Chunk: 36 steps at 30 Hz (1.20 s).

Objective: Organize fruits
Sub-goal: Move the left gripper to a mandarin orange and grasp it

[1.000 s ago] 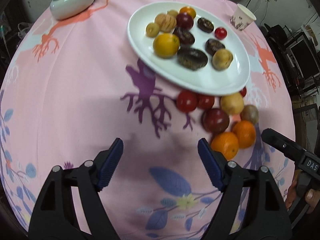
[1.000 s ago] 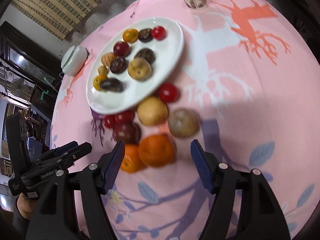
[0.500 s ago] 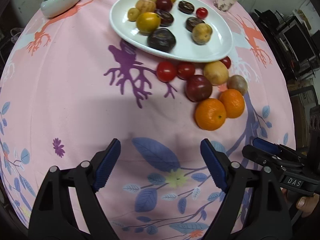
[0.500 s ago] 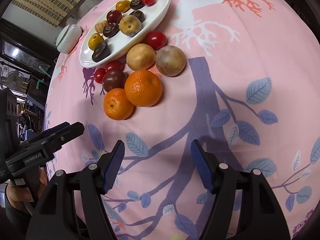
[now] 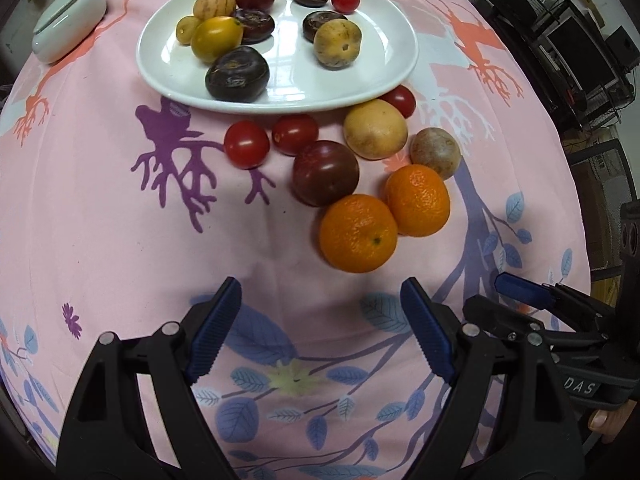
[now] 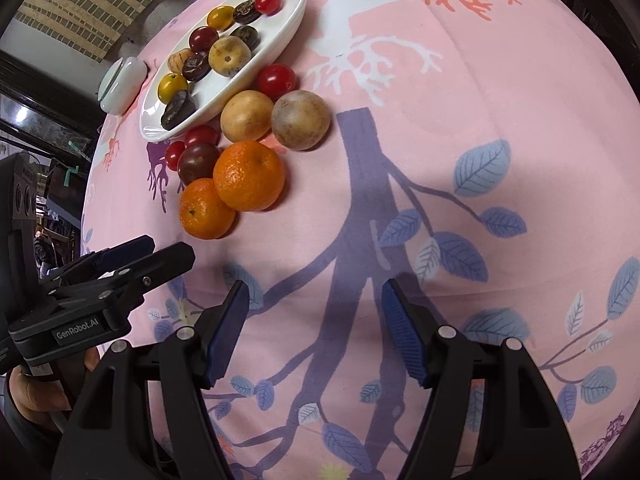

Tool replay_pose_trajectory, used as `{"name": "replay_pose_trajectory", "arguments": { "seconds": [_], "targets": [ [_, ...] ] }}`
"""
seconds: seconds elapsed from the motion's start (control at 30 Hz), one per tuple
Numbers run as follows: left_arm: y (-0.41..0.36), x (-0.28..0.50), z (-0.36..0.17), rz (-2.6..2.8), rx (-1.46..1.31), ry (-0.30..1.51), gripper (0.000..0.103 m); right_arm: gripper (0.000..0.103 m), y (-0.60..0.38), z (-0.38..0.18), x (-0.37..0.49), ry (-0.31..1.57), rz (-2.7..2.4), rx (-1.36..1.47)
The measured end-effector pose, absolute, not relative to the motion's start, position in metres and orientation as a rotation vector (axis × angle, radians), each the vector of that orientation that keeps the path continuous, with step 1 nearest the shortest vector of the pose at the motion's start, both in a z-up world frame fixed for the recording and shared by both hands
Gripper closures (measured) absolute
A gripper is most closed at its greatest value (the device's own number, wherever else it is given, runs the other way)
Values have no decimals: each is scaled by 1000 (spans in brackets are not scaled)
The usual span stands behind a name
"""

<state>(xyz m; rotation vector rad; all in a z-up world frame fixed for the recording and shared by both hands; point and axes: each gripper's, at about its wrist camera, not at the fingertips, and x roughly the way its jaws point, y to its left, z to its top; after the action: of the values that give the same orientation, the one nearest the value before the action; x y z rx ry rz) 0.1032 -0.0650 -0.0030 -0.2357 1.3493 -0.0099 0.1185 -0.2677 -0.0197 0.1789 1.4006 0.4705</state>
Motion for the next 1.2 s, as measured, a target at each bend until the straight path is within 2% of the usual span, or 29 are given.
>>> {"name": "replay_pose_trajectory", "arguments": {
  "seconds": [0.1,0.17,0.6,0.77,0.87,0.9,1.2],
  "targets": [
    [-66,108,-4,-2,-234,1348,19,33,-269,-18,119,1395,465,171],
    [-65,109,-5,8,-232,1342,19,28,-269,-18,120,1394,464,171],
    [-86,132,-21,14,-143,1346,22,28,-264,-19,124,1401,463,160],
    [-86,136,-24,26,-154,1348,30,28,-264,-20,124,1402,463,157],
    [-89,134,-22,-17,-164,1337,47,28,-264,-21,123,1406,461,154],
    [-91,134,-21,-42,-172,1332,58,28,-263,-21,123,1406,461,153],
    [-75,114,-7,-33,-177,1290,59,28,-259,-15,121,1394,472,140]
  ]
}}
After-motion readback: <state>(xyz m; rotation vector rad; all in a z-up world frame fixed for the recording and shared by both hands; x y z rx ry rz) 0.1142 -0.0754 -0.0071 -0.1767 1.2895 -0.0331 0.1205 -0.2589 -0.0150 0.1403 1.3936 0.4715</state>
